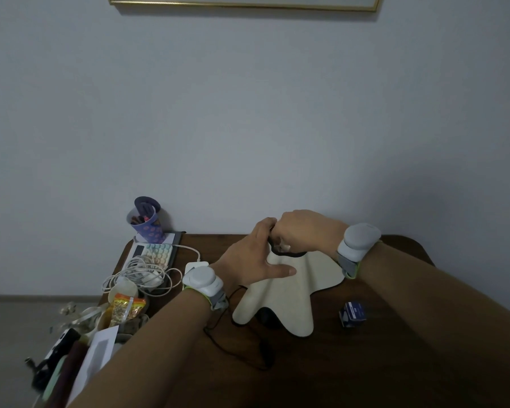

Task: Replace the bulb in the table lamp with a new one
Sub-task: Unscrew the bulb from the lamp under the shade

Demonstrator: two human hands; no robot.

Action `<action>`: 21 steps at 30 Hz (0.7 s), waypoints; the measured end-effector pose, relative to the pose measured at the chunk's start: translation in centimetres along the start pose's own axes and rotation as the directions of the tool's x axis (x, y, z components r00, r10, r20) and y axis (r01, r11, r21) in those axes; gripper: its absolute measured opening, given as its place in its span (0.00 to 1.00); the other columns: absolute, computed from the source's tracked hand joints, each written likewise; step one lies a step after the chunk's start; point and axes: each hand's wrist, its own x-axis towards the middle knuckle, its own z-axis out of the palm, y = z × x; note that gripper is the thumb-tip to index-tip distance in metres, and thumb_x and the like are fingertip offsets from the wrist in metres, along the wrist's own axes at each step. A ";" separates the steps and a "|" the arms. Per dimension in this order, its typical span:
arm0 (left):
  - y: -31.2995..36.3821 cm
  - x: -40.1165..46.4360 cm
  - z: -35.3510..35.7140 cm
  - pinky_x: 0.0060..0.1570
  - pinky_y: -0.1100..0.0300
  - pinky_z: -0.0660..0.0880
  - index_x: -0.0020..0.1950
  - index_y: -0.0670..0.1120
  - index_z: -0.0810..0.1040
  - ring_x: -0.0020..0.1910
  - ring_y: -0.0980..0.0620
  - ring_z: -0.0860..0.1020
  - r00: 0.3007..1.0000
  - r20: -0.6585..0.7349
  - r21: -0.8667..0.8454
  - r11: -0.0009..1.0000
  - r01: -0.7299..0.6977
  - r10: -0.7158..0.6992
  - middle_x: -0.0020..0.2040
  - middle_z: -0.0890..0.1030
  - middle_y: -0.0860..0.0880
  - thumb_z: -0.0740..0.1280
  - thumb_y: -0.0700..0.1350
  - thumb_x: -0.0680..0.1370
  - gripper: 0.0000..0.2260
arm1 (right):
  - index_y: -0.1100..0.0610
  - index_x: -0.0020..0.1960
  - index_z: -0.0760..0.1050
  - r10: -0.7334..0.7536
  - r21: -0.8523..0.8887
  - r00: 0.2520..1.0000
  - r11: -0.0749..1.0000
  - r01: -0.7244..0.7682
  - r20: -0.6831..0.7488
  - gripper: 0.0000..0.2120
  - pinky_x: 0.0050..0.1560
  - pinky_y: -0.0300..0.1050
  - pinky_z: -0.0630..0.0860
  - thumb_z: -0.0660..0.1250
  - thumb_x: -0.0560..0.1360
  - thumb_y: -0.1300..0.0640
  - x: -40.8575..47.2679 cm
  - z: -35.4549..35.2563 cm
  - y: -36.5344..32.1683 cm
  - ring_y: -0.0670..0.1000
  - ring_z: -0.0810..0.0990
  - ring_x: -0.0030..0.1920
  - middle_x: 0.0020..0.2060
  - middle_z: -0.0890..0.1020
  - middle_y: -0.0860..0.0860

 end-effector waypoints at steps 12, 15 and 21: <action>0.4 0.0 0.2 0.57 0.62 0.71 0.78 0.63 0.48 0.61 0.58 0.75 1.000 0.011 0.012 1.000 0.007 -0.007 0.71 0.69 0.59 0.75 0.71 0.66 0.50 | 0.52 0.32 0.74 0.026 -0.045 0.999 0.999 -0.027 -0.021 0.13 0.27 0.42 0.59 0.62 0.75 0.52 0.1 0.5 -0.8 0.48 0.71 0.25 0.29 0.73 0.47; 0.2 -0.1 0.1 0.58 0.63 0.70 0.78 0.63 0.48 0.62 0.59 0.75 1.000 0.011 0.005 1.000 0.014 -0.014 0.72 0.68 0.59 0.76 0.70 0.66 0.50 | 0.51 0.32 0.74 0.008 -0.019 1.000 1.000 -0.008 -0.025 0.14 0.27 0.42 0.59 0.63 0.75 0.51 0.1 0.3 -0.6 0.48 0.70 0.25 0.29 0.73 0.46; 0.1 0.0 0.0 0.56 0.61 0.72 0.79 0.60 0.50 0.58 0.58 0.76 1.000 0.009 0.008 1.000 0.016 -0.016 0.71 0.70 0.57 0.76 0.69 0.67 0.50 | 0.48 0.43 0.82 -0.009 0.022 0.999 1.000 0.010 -0.036 0.09 0.28 0.41 0.60 0.65 0.77 0.47 -0.1 0.2 0.0 0.46 0.71 0.28 0.34 0.73 0.44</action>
